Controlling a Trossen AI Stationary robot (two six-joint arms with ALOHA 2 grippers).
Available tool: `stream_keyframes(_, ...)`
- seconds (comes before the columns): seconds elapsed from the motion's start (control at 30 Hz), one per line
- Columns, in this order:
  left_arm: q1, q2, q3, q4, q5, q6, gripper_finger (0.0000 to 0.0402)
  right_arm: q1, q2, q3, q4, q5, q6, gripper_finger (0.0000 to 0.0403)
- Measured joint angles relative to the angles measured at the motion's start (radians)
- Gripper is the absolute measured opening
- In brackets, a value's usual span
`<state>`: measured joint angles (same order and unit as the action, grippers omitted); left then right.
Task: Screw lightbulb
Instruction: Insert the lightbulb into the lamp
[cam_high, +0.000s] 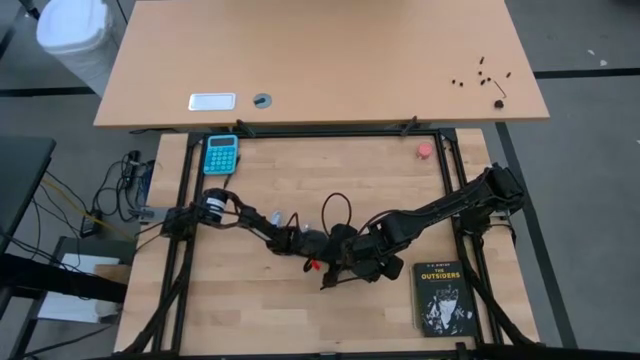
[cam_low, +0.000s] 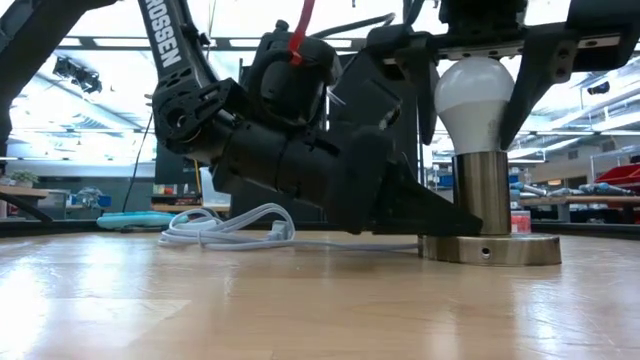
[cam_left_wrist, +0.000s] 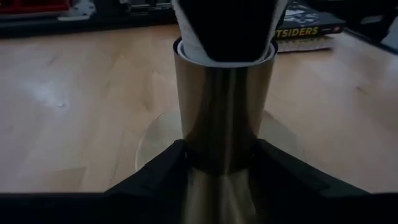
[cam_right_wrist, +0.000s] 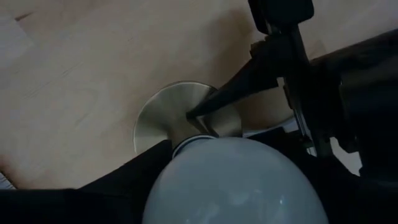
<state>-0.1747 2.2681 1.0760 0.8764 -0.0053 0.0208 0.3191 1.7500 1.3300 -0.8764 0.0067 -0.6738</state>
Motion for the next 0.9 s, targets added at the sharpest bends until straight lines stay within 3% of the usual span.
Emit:
stream_keyframes(0.3, -0.014, 0.002, -0.001, 0.037, -0.033, 0.02, 0.0231, 0.0, 0.0, 0.0, -0.001, -0.001, 0.005, 0.0271)
stream_keyframes(0.9, -0.016, -0.006, -0.002, 0.047, 0.017, -0.076, 0.0232, 0.0, 0.0, 0.0, 0.001, -0.004, 0.028, 0.0275)
